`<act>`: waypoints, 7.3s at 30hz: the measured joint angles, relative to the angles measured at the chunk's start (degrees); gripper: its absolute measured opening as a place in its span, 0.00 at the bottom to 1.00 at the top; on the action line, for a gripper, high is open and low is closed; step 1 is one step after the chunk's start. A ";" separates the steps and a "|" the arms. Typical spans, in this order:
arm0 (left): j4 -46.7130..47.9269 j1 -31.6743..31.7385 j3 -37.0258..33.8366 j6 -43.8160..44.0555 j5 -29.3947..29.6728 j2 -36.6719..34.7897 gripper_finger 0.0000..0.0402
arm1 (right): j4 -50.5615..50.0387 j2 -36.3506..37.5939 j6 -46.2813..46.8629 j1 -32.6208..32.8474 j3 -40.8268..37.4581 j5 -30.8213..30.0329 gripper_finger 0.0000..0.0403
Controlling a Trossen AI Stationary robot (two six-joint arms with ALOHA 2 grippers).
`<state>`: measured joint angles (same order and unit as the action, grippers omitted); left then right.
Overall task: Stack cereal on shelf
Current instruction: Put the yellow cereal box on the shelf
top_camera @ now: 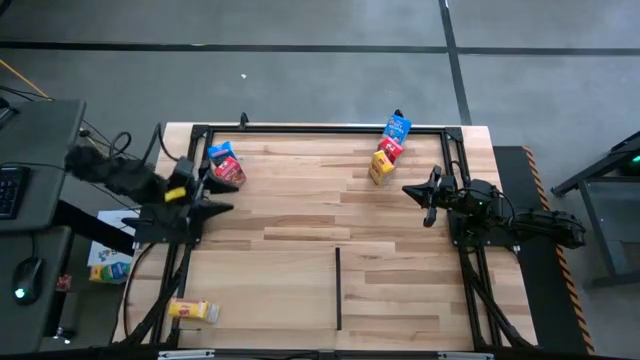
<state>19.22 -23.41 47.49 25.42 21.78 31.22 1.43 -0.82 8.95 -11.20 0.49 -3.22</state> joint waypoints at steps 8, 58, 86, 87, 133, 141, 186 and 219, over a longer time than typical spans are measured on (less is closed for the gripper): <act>-14.09 19.72 -3.73 1.34 -21.35 2.84 0.64 | 0.00 -0.01 0.00 0.00 0.00 0.00 0.00; -20.63 37.32 -3.68 2.45 -21.12 -1.31 0.64 | -30.17 -48.19 38.63 -2.49 50.57 -25.28 0.64; -20.74 37.32 -3.68 4.53 -21.10 -1.28 0.64 | -48.94 -68.18 47.84 -5.19 59.58 -16.79 0.73; -20.74 37.32 -3.68 4.53 -21.10 -1.28 0.64 | -48.83 -69.36 47.48 -5.39 59.58 -16.65 0.73; -20.70 37.30 -3.68 3.92 -19.39 -1.24 0.64 | -46.90 -85.16 36.13 -6.34 59.58 -14.55 0.25; -20.72 37.30 -3.68 3.72 -19.39 -1.24 0.64 | -42.20 -77.78 36.06 -1.56 59.58 -12.15 0.25; -20.94 37.30 -3.68 4.51 -18.21 -1.23 0.64 | -24.97 -97.21 5.19 14.45 93.35 16.71 0.25; -26.20 37.30 -3.68 5.43 -21.53 -1.23 0.64 | -13.13 -98.82 21.24 29.43 93.42 -6.97 0.25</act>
<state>-6.97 13.89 43.81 30.85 0.25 29.99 -11.70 -99.65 30.19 18.22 93.91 -10.20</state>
